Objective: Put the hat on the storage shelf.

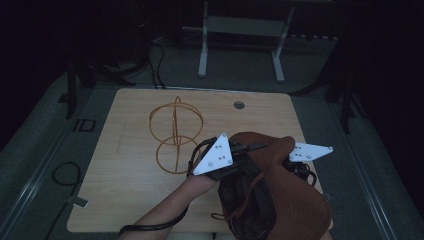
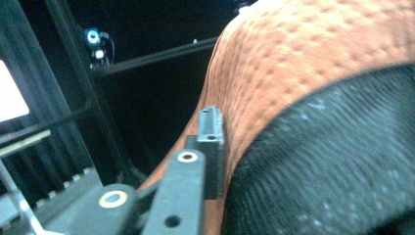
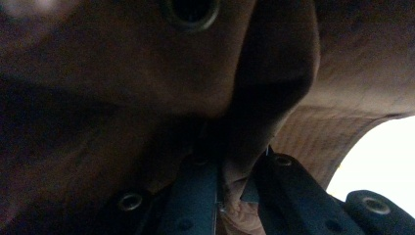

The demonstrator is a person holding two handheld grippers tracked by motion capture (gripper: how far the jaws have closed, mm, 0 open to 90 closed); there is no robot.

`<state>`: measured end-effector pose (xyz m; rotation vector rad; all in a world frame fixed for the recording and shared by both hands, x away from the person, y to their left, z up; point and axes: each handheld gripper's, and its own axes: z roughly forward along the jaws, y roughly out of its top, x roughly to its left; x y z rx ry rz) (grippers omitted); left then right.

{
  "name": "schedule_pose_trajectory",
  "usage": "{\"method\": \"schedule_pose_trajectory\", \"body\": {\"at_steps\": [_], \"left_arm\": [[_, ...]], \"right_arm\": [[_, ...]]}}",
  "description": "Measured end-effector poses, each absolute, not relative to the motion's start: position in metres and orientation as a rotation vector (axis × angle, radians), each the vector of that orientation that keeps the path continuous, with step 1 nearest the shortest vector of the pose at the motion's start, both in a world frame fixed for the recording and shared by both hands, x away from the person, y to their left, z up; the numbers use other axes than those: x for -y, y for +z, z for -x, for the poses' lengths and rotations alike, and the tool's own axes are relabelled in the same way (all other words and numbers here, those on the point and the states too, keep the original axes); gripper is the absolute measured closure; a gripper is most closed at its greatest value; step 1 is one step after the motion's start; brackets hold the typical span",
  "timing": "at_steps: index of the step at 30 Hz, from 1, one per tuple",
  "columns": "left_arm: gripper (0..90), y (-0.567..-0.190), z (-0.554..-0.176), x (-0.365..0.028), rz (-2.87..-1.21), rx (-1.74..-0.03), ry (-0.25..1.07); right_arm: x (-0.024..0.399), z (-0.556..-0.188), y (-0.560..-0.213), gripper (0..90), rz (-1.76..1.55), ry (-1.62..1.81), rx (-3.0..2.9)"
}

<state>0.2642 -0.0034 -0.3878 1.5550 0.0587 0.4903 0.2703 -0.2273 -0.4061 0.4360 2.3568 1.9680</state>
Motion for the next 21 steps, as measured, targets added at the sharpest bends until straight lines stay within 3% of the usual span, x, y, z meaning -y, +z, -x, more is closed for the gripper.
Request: {"method": "schedule_pose_trajectory", "body": {"at_steps": [3, 4, 6, 12, 21], "left_arm": [[72.8, -0.387, -0.265, 0.003, -1.559, -0.068, 0.484], [64.4, -0.383, -0.266, 0.0, -1.573, -0.101, 0.467], [56.3, -0.38, -0.264, -0.001, -1.581, -0.124, 0.479], [44.3, -0.375, -0.262, -0.006, -1.612, -0.162, 0.502], [40.8, -0.379, -0.264, -0.027, -1.642, -0.247, 0.517]], "right_arm": [[0.228, -0.271, -0.406, 87.4, -0.443, 1.977, -2.357], [0.231, -0.271, -0.406, 87.5, -0.452, 1.982, -2.354], [0.235, -0.273, -0.405, 87.5, -0.453, 1.992, -2.343], [0.246, -0.274, -0.397, 87.5, -0.485, 1.985, -2.294], [0.269, -0.276, -0.387, 87.5, -0.536, 1.987, -2.197]]}}
